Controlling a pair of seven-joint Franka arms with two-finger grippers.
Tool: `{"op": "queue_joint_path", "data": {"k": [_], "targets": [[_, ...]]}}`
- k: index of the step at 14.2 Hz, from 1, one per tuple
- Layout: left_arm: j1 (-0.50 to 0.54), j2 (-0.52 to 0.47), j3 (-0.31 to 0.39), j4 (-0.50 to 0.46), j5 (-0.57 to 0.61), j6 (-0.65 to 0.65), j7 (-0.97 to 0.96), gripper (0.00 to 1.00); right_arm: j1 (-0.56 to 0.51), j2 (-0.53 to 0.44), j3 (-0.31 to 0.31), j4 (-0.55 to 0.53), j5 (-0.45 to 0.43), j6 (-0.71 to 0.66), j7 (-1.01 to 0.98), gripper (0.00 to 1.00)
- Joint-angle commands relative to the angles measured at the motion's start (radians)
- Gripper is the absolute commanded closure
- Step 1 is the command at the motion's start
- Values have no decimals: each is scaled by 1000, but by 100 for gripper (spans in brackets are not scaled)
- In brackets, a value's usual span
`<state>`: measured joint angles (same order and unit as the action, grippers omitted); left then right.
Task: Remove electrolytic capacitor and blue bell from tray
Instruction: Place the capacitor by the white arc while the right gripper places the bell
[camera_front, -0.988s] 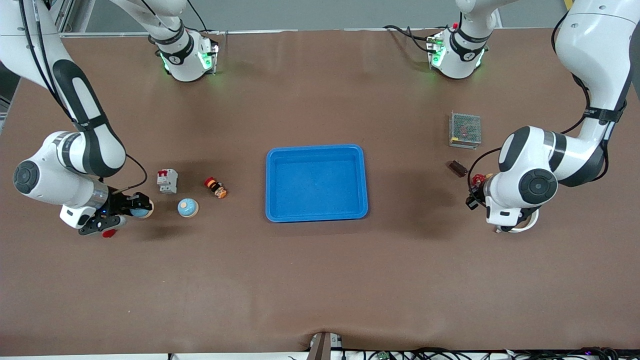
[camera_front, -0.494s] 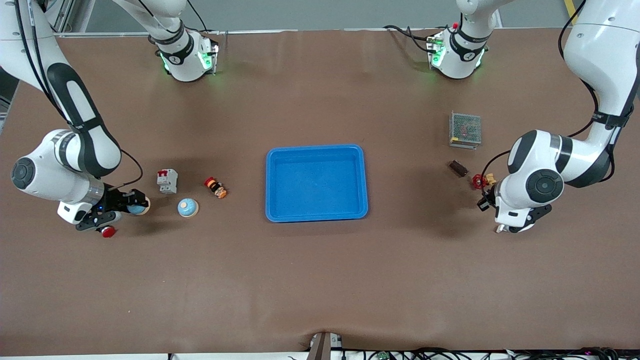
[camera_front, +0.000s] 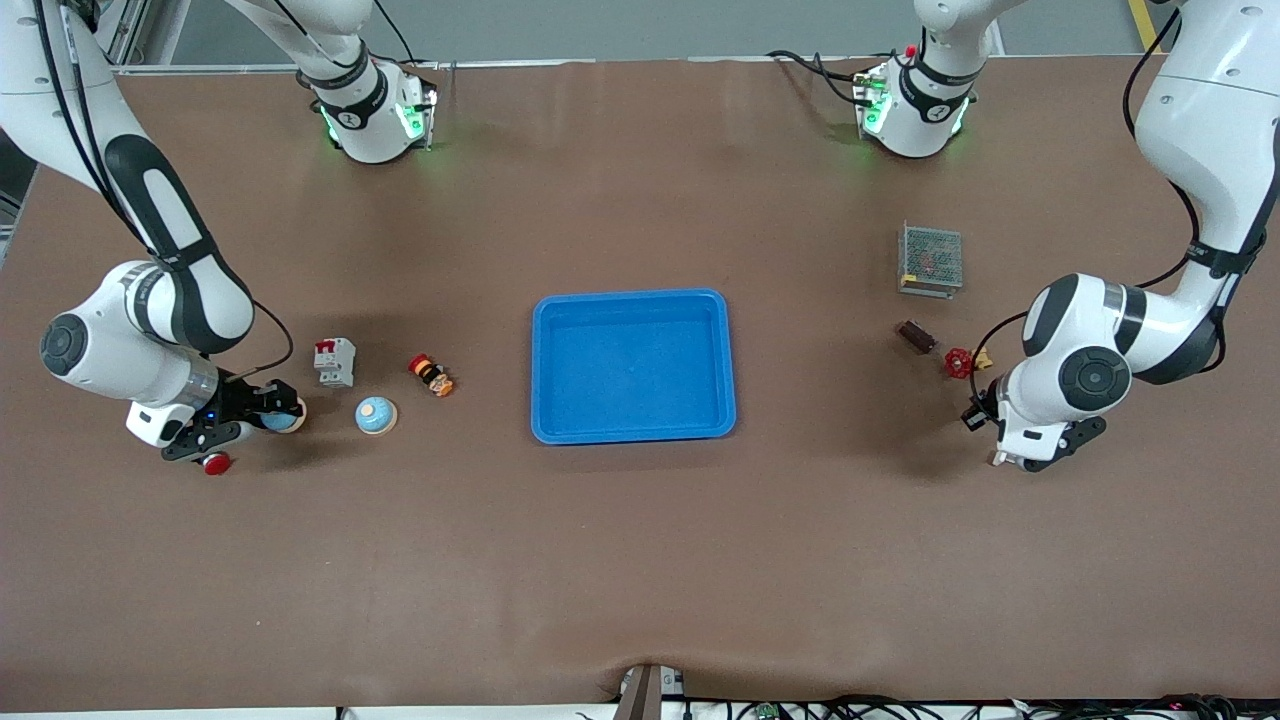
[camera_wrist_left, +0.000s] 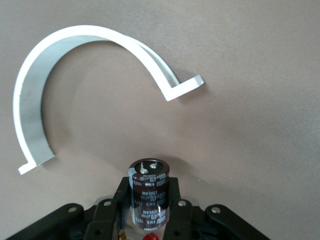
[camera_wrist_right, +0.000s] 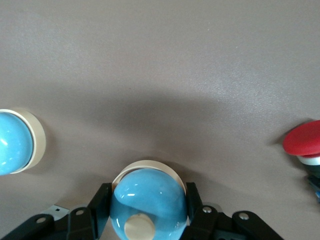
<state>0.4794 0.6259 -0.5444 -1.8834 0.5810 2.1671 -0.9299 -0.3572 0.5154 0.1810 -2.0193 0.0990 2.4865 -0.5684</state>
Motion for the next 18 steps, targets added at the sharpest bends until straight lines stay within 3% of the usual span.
{"op": "queue_joint_path", "data": {"k": [1, 2, 3, 5, 14, 15, 16, 18], "targets": [[10, 17, -8, 10, 49, 14, 6, 91, -34, 6, 20, -9, 37, 15, -63, 100], [10, 23, -8, 16, 50, 14, 6, 73, -35, 8, 20, -9, 42, 24, -74, 100], [8, 24, -8, 21, 51, 14, 6, 40, -39, 11, 20, -10, 44, 29, -82, 100], [10, 18, -8, 27, 50, 13, 6, 0, -45, 14, 20, -9, 44, 29, -87, 100], [2, -34, -17, 102, 48, -3, 127, 0, -48, 15, 20, -15, 44, 29, -87, 100], [2, -49, -17, 104, 48, -10, 138, 0, -46, 17, 20, -15, 44, 29, -87, 58], [4, -66, -17, 112, 48, -26, 161, 0, -48, 17, 20, -15, 44, 29, -87, 29], [7, -80, -17, 162, 33, -99, 257, 0, -46, 18, 20, -15, 44, 29, -87, 22]]}}
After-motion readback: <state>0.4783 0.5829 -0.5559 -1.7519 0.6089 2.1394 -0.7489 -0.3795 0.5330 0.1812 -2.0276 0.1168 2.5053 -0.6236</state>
